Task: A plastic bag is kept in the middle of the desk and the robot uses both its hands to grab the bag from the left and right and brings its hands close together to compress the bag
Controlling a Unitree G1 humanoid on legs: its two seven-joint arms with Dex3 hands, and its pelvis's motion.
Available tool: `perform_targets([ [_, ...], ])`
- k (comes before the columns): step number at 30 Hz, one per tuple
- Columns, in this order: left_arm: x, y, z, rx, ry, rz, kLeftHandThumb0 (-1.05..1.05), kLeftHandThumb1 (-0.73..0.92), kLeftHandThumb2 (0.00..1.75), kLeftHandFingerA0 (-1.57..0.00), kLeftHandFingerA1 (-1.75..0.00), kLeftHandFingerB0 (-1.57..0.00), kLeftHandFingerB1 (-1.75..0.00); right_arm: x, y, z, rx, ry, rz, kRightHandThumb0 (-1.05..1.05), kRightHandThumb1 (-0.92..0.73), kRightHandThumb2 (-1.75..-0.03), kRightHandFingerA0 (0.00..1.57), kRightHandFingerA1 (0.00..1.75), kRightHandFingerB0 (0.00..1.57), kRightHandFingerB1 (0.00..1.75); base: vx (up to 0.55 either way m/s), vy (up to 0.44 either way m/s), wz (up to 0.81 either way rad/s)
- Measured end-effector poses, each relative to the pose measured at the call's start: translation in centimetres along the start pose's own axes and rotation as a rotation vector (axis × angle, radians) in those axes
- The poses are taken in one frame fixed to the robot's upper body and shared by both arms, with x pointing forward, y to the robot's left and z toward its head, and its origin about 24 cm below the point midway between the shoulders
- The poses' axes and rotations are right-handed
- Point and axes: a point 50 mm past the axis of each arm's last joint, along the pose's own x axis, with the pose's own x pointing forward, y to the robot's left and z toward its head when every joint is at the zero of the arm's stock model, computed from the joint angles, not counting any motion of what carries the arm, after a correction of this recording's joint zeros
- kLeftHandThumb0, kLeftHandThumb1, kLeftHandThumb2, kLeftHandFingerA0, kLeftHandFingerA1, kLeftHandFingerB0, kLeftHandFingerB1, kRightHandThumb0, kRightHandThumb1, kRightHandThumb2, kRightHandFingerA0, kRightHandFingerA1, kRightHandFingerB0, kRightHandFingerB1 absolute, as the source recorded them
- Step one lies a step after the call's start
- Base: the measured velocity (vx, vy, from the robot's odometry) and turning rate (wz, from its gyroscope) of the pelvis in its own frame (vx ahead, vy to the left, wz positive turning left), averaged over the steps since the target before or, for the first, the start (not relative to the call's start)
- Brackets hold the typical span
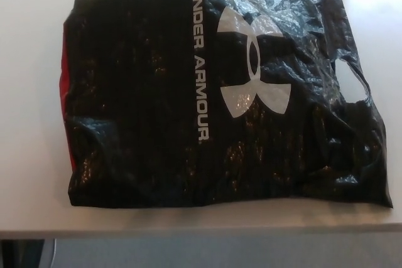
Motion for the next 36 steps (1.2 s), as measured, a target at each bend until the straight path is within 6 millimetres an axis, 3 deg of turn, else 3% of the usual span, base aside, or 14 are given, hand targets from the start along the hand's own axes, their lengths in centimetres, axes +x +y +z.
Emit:
perform_targets([
  [13, 11.1, 3.6, 2.4, 0.038, -0.46, 0.136, -0.74, 0.81, 1.07, -0.15, -0.51, -0.08, -0.44, 9.4, -4.8, 3.5, -0.084, -0.28, -0.299, -0.84, -0.76, -1.16, 0.03, 0.23, 0.04, 0.17, 0.0, 0.0, 0.0],
  [14, 11.9, 3.7, 2.3, 0.039, -0.467, 0.14, -0.78, 0.92, 0.74, -0.21, -0.42, -0.12, -0.32, 10.1, -4.8, 3.7, -0.08, -0.285, -0.302, -0.83, -0.92, -0.75, 0.0, 0.16, 0.0, 0.17, 0.0, 0.0, 0.0],
  [15, 12.6, 3.8, 2.3, 0.041, -0.472, 0.145, -0.84, 0.92, 0.76, -0.2, -0.41, -0.14, -0.3, 10.5, -4.7, 3.8, -0.078, -0.287, -0.304, -1.05, -0.85, -1.16, 0.0, 0.1, 0.0, 0.01, 0.0, 0.0, 0.0],
  [18, 14.5, 3.7, 2.0, 0.023, -0.468, 0.145, -0.85, 0.92, 0.79, -0.11, -0.43, -0.18, -0.33, 12.0, -4.2, 4.2, -0.056, -0.286, -0.295, -0.93, -0.77, -1.08, 0.0, 0.17, 0.0, 0.1, 0.0, 0.0, 0.0],
  [19, 14.7, 3.7, 2.0, 0.019, -0.466, 0.144, -0.36, 0.5, 1.13, -0.03, -0.53, 0.0, -0.49, 12.2, -4.1, 4.2, -0.053, -0.285, -0.292, -0.84, -0.7, -1.05, 0.0, 0.23, 0.0, 0.15, 0.0, 0.0, 0.0],
  [22, 16.5, 3.0, 1.2, -0.028, -0.44, 0.142, -0.9, 0.92, 0.84, -0.08, -0.45, -0.14, -0.36, 13.9, -3.1, 4.2, -0.022, -0.263, -0.263, -0.79, -0.65, -1.04, 0.0, 0.24, 0.0, 0.21, 0.0, 0.0, 0.0],
  [24, 17.6, 2.4, 0.5, -0.058, -0.411, 0.145, -0.86, 0.77, 1.16, -0.06, -0.48, -0.08, -0.39, 15.0, -2.5, 3.9, -0.004, -0.237, -0.242, -0.81, -0.64, -1.04, 0.0, 0.28, 0.04, 0.24, 0.0, 0.0, 0.0],
  [27, 19.1, 1.7, -0.9, -0.095, -0.35, 0.148, -0.8, 0.92, 0.78, -0.11, -0.42, -0.16, -0.33, 16.4, -1.6, 3.3, 0.021, -0.185, -0.21, -0.88, -0.78, -0.71, 0.06, 0.3, 0.11, 0.25, 0.0, 0.0, 0.0],
  [29, 20.1, 1.2, -2.2, -0.119, -0.295, 0.153, -0.35, 0.51, 1.13, -0.03, -0.52, 0.0, -0.48, 17.3, -0.8, 2.5, 0.036, -0.135, -0.185, -0.85, -0.86, -0.67, 0.06, 0.27, 0.08, 0.24, 0.0, 0.0, 0.0],
  [30, 20.4, 1.0, -2.5, -0.126, -0.278, 0.155, -0.88, 0.92, 0.77, -0.09, -0.37, -0.16, -0.31, 17.5, -0.5, 2.2, 0.039, -0.119, -0.177, -0.86, -0.7, -1.07, 0.0, 0.29, 0.09, 0.26, 0.0, 0.0, 0.0],
  [32, 21.1, 0.3, -4.2, -0.152, -0.207, 0.156, -0.36, 0.48, 1.11, -0.02, -0.51, 0.0, -0.48, 17.9, 0.3, 0.9, 0.049, -0.048, -0.148, -0.9, -0.73, -1.08, 0.05, 0.25, 0.08, 0.22, 0.0, 0.0, 0.0],
  [34, 21.5, -0.3, -5.5, -0.175, -0.155, 0.161, -0.36, 0.51, 1.12, -0.03, -0.52, 0.0, -0.48, 18.0, 0.9, -0.1, 0.056, 0.005, -0.128, -0.91, -0.73, -1.09, 0.04, 0.25, 0.1, 0.21, 0.0, 0.0, 0.0],
  [35, 21.7, -0.7, -6.4, -0.192, -0.114, 0.165, -0.81, 0.92, 0.73, -0.1, -0.36, -0.17, -0.3, 18.0, 1.4, -0.7, 0.061, 0.044, -0.113, -0.91, -0.73, -1.09, 0.05, 0.27, 0.1, 0.21, 0.0, 0.0, 0.0],
  [36, 21.8, -1.1, -7.1, -0.202, -0.084, 0.165, -0.81, 0.81, 1.03, -0.1, -0.45, -0.09, -0.39, 18.0, 1.7, -1.2, 0.065, 0.07, -0.104, -0.91, -0.73, -1.1, 0.04, 0.25, 0.08, 0.19, 0.0, 0.0, 0.0],
])
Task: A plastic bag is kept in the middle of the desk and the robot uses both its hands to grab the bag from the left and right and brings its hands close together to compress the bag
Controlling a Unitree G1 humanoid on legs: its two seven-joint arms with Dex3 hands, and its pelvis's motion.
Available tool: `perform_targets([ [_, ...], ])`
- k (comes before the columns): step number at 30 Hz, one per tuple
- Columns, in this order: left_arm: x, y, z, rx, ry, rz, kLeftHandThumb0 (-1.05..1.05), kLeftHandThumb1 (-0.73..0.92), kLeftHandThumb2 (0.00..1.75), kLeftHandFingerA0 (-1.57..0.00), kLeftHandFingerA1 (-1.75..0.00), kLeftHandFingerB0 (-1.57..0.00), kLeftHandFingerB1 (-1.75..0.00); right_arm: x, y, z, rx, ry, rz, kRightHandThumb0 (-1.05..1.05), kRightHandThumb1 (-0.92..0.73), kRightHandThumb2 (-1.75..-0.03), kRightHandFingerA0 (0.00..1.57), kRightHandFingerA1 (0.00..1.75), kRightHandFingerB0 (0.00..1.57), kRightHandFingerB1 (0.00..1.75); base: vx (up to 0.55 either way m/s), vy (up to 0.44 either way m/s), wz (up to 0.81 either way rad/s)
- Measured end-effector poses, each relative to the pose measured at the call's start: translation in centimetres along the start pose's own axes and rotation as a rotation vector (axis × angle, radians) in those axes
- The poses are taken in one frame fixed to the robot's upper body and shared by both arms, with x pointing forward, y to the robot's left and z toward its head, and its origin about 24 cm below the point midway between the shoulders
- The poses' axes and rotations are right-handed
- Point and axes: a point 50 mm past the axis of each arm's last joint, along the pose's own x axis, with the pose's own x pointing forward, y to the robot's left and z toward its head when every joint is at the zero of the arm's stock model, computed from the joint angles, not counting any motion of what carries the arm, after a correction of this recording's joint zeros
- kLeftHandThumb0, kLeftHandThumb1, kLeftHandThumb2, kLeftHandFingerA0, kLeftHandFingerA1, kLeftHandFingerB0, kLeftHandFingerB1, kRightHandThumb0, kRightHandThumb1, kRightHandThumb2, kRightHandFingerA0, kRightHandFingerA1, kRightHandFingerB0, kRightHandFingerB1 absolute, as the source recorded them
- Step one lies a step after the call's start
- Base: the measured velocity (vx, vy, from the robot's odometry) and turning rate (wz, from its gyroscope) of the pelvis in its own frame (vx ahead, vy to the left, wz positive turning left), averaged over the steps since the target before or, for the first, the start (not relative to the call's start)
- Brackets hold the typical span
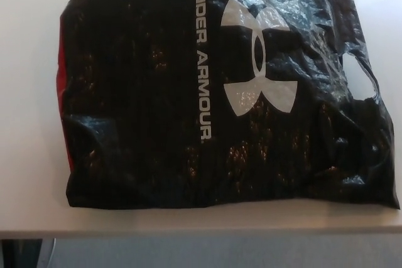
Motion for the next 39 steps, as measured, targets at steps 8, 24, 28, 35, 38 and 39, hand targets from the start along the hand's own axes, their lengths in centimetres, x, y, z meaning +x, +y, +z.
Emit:
perform_targets([
  [8, -1.9, -3.7, -7.3, -0.054, 0.328, -0.014, -0.77, 0.92, 0.74, -0.16, -0.36, -0.2, -0.31, -1.8, 3.5, -4.8, 0.01, 0.277, 0.108, -0.93, -0.74, -1.11, 0.07, 0.26, 0.07, 0.17, 0.0, 0.0, 0.0],
  [24, -11.1, -15.3, -14.5, -0.03, 0.816, -0.24, -0.8, 0.92, 0.74, -0.19, -0.37, -0.23, -0.3, -6.7, 14.1, -6.5, 0.075, 0.517, 0.458, -0.92, -0.76, -1.15, 0.0, 0.18, 0.0, 0.13, 0.0, 0.0, 0.0],
  [28, -11.3, -16.7, -14.4, -0.038, 0.819, -0.259, -0.34, 0.55, 1.14, -0.02, -0.5, 0.0, -0.47, -6.8, 15.9, -5.5, 0.072, 0.495, 0.519, -0.96, -0.81, -1.17, 0.03, 0.18, 0.02, 0.08, 0.0, 0.0, 0.0],
  [35, -11.7, -19.1, -13.8, -0.104, 0.831, -0.284, -0.83, 0.86, 1.18, -0.04, -0.44, -0.09, -0.38, -7.4, 19.4, -3.5, 0.128, 0.488, 0.602, -0.95, -0.76, -1.15, 0.06, 0.2, 0.12, 0.15, 0.0, 0.0, 0.0],
  [38, -11.9, -20.6, -13.5, -0.145, 0.837, -0.307, -0.81, 0.91, 0.83, -0.06, -0.3, -0.12, -0.24, -8.1, 21.0, -2.5, 0.174, 0.482, 0.65, -0.85, -0.73, -1.15, 0.0, 0.2, 0.01, 0.19, 0.0, 0.0, 0.0],
  [39, -12.1, -21.0, -13.3, -0.16, 0.84, -0.314, -0.74, 0.92, 0.85, -0.02, -0.24, -0.12, -0.26, -8.3, 21.4, -2.2, 0.188, 0.48, 0.665, -0.83, -0.75, -1.17, 0.0, 0.21, 0.0, 0.17, 0.0, 0.0, 0.0],
])
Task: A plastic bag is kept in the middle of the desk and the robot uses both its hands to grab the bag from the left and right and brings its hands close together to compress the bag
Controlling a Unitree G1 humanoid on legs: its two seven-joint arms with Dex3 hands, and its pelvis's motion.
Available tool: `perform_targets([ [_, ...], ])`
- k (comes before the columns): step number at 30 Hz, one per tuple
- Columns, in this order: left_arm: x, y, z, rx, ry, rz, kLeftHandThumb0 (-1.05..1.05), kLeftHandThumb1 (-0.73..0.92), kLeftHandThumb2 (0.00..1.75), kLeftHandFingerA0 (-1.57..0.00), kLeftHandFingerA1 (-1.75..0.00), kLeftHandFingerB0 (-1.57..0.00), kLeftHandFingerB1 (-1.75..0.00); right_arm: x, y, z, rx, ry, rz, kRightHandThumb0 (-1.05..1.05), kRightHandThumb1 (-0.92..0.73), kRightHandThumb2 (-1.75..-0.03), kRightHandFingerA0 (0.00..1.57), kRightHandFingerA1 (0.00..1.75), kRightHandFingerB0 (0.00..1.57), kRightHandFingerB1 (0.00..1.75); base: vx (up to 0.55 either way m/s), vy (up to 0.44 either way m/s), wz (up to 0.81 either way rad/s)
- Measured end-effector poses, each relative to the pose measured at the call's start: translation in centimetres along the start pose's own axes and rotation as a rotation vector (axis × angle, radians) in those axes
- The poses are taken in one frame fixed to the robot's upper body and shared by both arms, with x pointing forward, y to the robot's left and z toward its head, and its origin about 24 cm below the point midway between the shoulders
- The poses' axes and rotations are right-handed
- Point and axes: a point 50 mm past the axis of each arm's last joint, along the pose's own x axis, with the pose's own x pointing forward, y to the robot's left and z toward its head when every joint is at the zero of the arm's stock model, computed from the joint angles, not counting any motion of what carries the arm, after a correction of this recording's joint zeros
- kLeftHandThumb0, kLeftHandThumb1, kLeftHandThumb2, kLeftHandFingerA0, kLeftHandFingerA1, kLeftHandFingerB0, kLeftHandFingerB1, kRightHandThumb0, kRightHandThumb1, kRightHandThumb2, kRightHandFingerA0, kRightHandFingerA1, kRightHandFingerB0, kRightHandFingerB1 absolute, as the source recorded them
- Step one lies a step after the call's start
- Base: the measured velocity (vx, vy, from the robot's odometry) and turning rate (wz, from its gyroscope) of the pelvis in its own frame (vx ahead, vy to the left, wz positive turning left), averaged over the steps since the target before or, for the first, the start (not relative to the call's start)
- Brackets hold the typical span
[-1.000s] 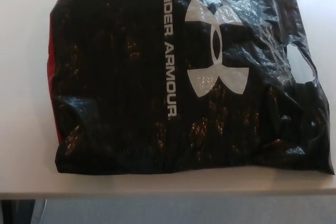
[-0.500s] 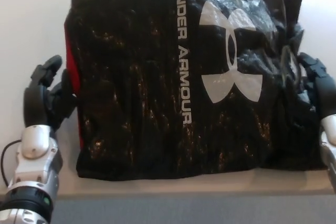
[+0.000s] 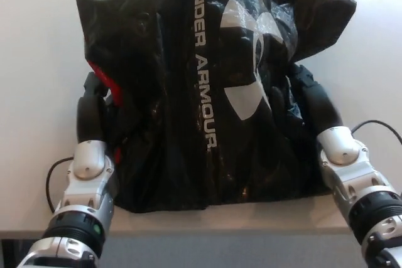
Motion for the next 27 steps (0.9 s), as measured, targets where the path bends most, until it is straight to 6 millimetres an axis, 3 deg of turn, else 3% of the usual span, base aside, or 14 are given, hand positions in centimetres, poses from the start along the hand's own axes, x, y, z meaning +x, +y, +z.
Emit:
perform_targets([
  [9, 0.0, -4.3, 0.9, -0.049, -0.015, -0.095, -0.72, 0.91, 1.23, 0.0, -0.17, -0.06, -0.25, 0.0, 3.8, 1.0, 0.148, -0.034, 0.103, -0.82, -0.85, -1.25, 0.0, 0.17, 0.0, 0.16, 0.0, 0.0, 0.0],
  [10, 0.0, -4.3, 0.9, -0.051, -0.015, -0.095, -0.69, 0.9, 1.23, 0.0, -0.19, -0.06, -0.27, 0.0, 3.8, 1.0, 0.154, -0.035, 0.102, -0.82, -0.92, -0.88, 0.0, 0.09, 0.0, 0.12, 0.0, 0.0, 0.0],
  [11, 0.0, -4.4, 0.9, -0.053, -0.014, -0.095, -0.72, 0.92, 1.23, 0.0, -0.16, -0.06, -0.24, 0.0, 3.7, 1.0, 0.161, -0.035, 0.101, -0.83, -0.92, -0.87, 0.0, 0.11, 0.0, 0.15, 0.0, 0.0, 0.0],
  [12, 0.0, -4.5, 0.9, -0.057, -0.014, -0.095, -0.73, 0.92, 1.23, 0.0, -0.16, -0.06, -0.24, 0.0, 3.7, 1.0, 0.166, -0.036, 0.101, -0.79, -0.84, -1.24, 0.0, 0.19, 0.0, 0.18, 0.0, 0.0, 0.0],
  [13, 0.0, -4.5, 0.9, -0.06, -0.013, -0.095, -0.73, 0.92, 1.23, 0.0, -0.16, -0.06, -0.24, 0.0, 3.7, 1.0, 0.171, -0.036, 0.101, -0.79, -0.84, -1.24, 0.0, 0.19, 0.0, 0.18, 0.0, 0.0, 0.0],
  [14, 0.0, -4.5, 0.9, -0.062, -0.012, -0.093, -0.74, 0.92, 1.23, 0.0, -0.15, -0.06, -0.23, 0.0, 3.7, 1.0, 0.173, -0.037, 0.102, -0.82, -0.92, -0.87, 0.0, 0.11, 0.0, 0.14, 0.0, 0.0, 0.0],
  [19, 0.0, -4.3, 0.8, -0.067, -0.007, -0.092, -0.76, 0.92, 1.23, 0.0, -0.15, -0.07, -0.23, -0.1, 3.7, 0.9, 0.176, -0.041, 0.111, -0.83, -0.78, -1.02, 0.0, 0.11, 0.0, 0.17, 0.0, 0.0, 0.0],
  [20, 0.0, -4.3, 0.8, -0.068, -0.004, -0.093, -0.75, 0.92, 1.23, 0.0, -0.15, -0.06, -0.23, -0.1, 3.7, 0.9, 0.176, -0.041, 0.112, -0.83, -0.92, -0.78, 0.0, 0.16, 0.0, 0.15, 0.0, 0.0, 0.0],
  [21, 0.0, -4.3, 0.8, -0.067, -0.003, -0.095, -0.73, 0.92, 0.87, 0.0, -0.2, -0.11, -0.25, -0.1, 3.6, 0.9, 0.177, -0.041, 0.112, -0.87, -0.76, -1.04, 0.0, 0.2, 0.0, 0.13, 0.0, 0.0, 0.0],
  [23, 0.1, -4.0, 0.8, -0.055, -0.003, -0.096, -0.73, 0.92, 0.81, -0.04, -0.24, -0.14, -0.27, -0.1, 3.3, 0.7, 0.182, -0.043, 0.112, -0.81, -0.73, -1.15, 0.0, 0.27, 0.0, 0.2, 0.0, 0.0, 0.0],
  [24, 0.1, -3.5, 0.7, -0.037, -0.003, -0.094, -0.73, 0.92, 0.72, -0.11, -0.31, -0.17, -0.28, -0.2, 2.9, 0.6, 0.179, -0.045, 0.111, -0.87, -0.91, -0.67, 0.04, 0.25, 0.07, 0.24, 0.0, 0.0, 0.0],
  [25, 0.1, -3.2, 0.7, -0.029, -0.005, -0.09, -0.84, 0.89, 1.25, 0.0, -0.06, 0.0, -0.05, -0.2, 2.6, 0.5, 0.174, -0.045, 0.107, -0.92, -0.92, -1.29, 0.0, 0.15, 0.0, 0.09, 0.0, 0.0, 0.0],
  [26, 0.2, -1.5, 0.8, 0.005, -0.014, -0.07, -0.84, 0.89, 1.25, 0.0, -0.06, 0.0, -0.05, -0.3, 1.0, 0.0, 0.143, -0.041, 0.083, -0.92, -0.92, -1.29, 0.0, 0.15, 0.0, 0.09, 0.0, 0.0, 0.0],
  [27, 0.3, -0.5, 0.8, 0.022, -0.018, -0.055, -0.77, 0.92, 0.79, -0.05, -0.27, -0.15, -0.26, -0.4, 0.1, -0.3, 0.126, -0.038, 0.067, -0.81, -0.69, -1.09, 0.01, 0.3, 0.09, 0.27, 0.0, 0.0, 0.0],
])
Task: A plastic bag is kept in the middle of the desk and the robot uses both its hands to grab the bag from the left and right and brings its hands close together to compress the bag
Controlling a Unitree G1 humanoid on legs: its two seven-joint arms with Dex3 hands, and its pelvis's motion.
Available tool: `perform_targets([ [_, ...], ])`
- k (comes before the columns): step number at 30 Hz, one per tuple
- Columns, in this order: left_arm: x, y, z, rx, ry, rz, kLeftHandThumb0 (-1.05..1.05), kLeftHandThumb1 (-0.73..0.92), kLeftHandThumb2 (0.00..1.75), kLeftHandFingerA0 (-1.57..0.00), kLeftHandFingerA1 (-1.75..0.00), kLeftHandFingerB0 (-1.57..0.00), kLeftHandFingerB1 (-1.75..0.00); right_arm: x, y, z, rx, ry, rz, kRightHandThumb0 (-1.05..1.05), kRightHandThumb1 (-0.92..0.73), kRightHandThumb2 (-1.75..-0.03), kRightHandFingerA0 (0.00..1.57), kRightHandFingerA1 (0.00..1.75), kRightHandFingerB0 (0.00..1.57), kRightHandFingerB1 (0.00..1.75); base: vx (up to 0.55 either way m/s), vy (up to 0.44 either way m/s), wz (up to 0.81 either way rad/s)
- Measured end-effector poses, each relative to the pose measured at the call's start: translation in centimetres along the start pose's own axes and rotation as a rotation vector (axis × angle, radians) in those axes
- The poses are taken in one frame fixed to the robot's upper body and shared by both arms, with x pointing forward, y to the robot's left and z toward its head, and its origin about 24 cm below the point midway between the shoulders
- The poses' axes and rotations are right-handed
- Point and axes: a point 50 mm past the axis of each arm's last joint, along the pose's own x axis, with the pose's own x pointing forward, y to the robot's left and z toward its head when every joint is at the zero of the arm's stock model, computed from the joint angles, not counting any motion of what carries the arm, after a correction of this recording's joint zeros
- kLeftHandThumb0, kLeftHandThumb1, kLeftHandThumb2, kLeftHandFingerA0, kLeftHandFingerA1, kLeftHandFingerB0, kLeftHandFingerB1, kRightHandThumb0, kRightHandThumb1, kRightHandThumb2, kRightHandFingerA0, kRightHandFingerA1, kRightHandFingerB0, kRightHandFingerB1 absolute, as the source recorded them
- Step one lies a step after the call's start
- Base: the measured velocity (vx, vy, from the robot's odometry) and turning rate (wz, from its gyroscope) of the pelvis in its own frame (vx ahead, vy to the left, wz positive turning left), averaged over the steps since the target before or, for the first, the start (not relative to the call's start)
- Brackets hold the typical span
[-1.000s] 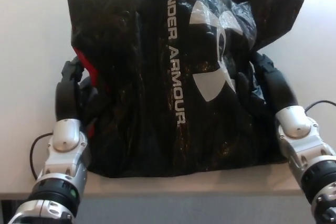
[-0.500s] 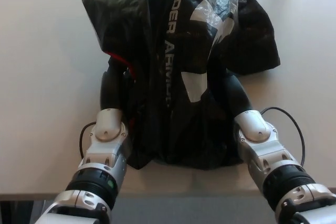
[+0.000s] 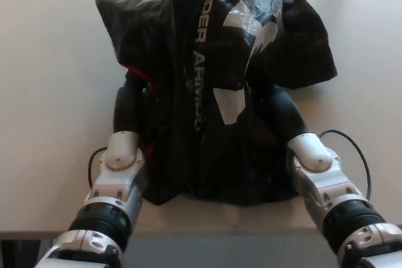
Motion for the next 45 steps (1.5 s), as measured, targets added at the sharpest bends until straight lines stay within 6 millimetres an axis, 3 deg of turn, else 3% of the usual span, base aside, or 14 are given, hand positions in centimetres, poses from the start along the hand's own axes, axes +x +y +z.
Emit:
perform_targets([
  [4, -0.3, 6.0, 0.4, 0.066, -0.007, 0.108, -0.75, 0.82, 1.12, -0.06, -0.4, -0.09, -0.34, -1.4, -5.7, -0.8, -0.061, 0.025, -0.118, -0.85, -0.92, -0.68, 0.09, 0.29, 0.08, 0.23, 0.0, 0.0, 0.0],
  [7, -1.2, 11.3, 1.2, 0.081, -0.008, 0.225, -0.75, 0.8, 1.16, -0.03, -0.37, -0.09, -0.37, -3.2, -10.8, -1.0, -0.099, 0.043, -0.237, -0.79, -0.69, -1.11, 0.0, 0.43, 0.11, 0.34, 0.0, 0.0, 0.0],
  [9, -2.3, 14.7, 1.9, 0.068, -0.022, 0.296, -0.77, 0.81, 1.16, -0.01, -0.35, -0.14, -0.34, -5.1, -14.3, -1.1, -0.12, 0.049, -0.328, -0.79, -0.92, -0.7, 0.1, 0.33, 0.1, 0.25, 0.0, 0.0, 0.0],
  [11, -3.3, 16.8, 2.5, 0.061, -0.053, 0.334, -0.75, 0.91, 0.79, -0.05, -0.29, -0.15, -0.27, -6.7, -16.7, -0.9, -0.126, 0.031, -0.392, -0.79, -0.92, -0.7, 0.1, 0.32, 0.09, 0.25, 0.0, 0.0, 0.0],
  [12, -4.0, 18.0, 3.1, 0.06, -0.081, 0.354, -0.77, 0.79, 1.11, -0.05, -0.42, -0.09, -0.39, -7.8, -18.2, -0.6, -0.133, 0.013, -0.434, -0.74, -0.71, -1.1, 0.0, 0.44, 0.1, 0.36, 0.0, 0.0, 0.0],
  [18, -5.7, 20.1, 6.8, 0.111, -0.234, 0.358, -0.78, 0.77, 1.12, -0.06, -0.45, -0.08, -0.41, -10.1, -20.9, 1.9, -0.155, -0.128, -0.509, -0.85, -0.73, -1.08, 0.0, 0.44, 0.14, 0.42, 0.0, 0.0, 0.0],
  [21, -6.5, 20.3, 8.4, 0.14, -0.311, 0.356, -0.34, 0.55, 1.15, -0.02, -0.52, 0.0, -0.49, -11.1, -21.1, 3.3, -0.193, -0.214, -0.517, -0.78, -0.9, -0.69, 0.09, 0.31, 0.12, 0.29, 0.0, 0.0, 0.0],
  [27, -8.8, 19.8, 10.6, 0.209, -0.441, 0.336, -0.86, 0.92, 0.81, -0.04, -0.41, -0.12, -0.33, -13.2, -20.5, 5.3, -0.272, -0.338, -0.512, -0.84, -0.75, -1.12, 0.0, 0.31, 0.09, 0.22, 0.0, 0.0, 0.0],
  [29, -9.8, 19.5, 10.8, 0.231, -0.467, 0.327, -0.88, 0.91, 0.78, -0.12, -0.43, -0.08, -0.3, -13.9, -20.1, 5.4, -0.293, -0.36, -0.503, -0.85, -0.9, -0.66, 0.01, 0.27, 0.02, 0.24, 0.0, 0.0, 0.0],
  [30, -10.4, 19.3, 10.8, 0.24, -0.478, 0.322, -0.81, 0.78, 1.19, -0.03, -0.51, 0.0, -0.36, -14.3, -19.8, 5.4, -0.302, -0.367, -0.498, -0.86, -0.92, -0.68, 0.0, 0.24, 0.0, 0.21, 0.0, 0.0, 0.0],
  [32, -11.7, 18.7, 10.1, 0.248, -0.483, 0.311, -0.89, 0.8, 1.19, -0.09, -0.51, 0.0, -0.38, -15.3, -19.1, 5.0, -0.319, -0.371, -0.487, -0.89, -0.77, -1.14, 0.0, 0.26, 0.03, 0.21, 0.0, 0.0, 0.0],
  [41, -19.1, 16.1, 5.2, 0.235, -0.4, 0.294, -0.85, 0.83, 1.2, -0.02, -0.24, -0.01, -0.14, -21.2, -15.7, 1.0, -0.335, -0.305, -0.449, -0.79, -0.72, -1.06, 0.0, 0.26, 0.0, 0.25, 0.0, 0.0, 0.0],
  [42, -20.0, 16.0, 4.7, 0.232, -0.381, 0.299, -0.81, 0.92, 0.77, 0.0, -0.29, 0.0, -0.2, -21.9, -15.4, 0.6, -0.335, -0.292, -0.446, -0.72, -0.86, -0.72, 0.01, 0.2, 0.02, 0.22, 0.0, 0.0, 0.0],
  [45, -22.9, 15.5, 3.3, 0.228, -0.329, 0.313, -0.83, 0.8, 1.14, -0.06, -0.28, -0.07, -0.18, -24.3, -14.3, -0.6, -0.333, -0.253, -0.441, -0.75, -0.9, -0.67, 0.0, 0.25, 0.01, 0.27, 0.0, 0.0, 0.0],
])
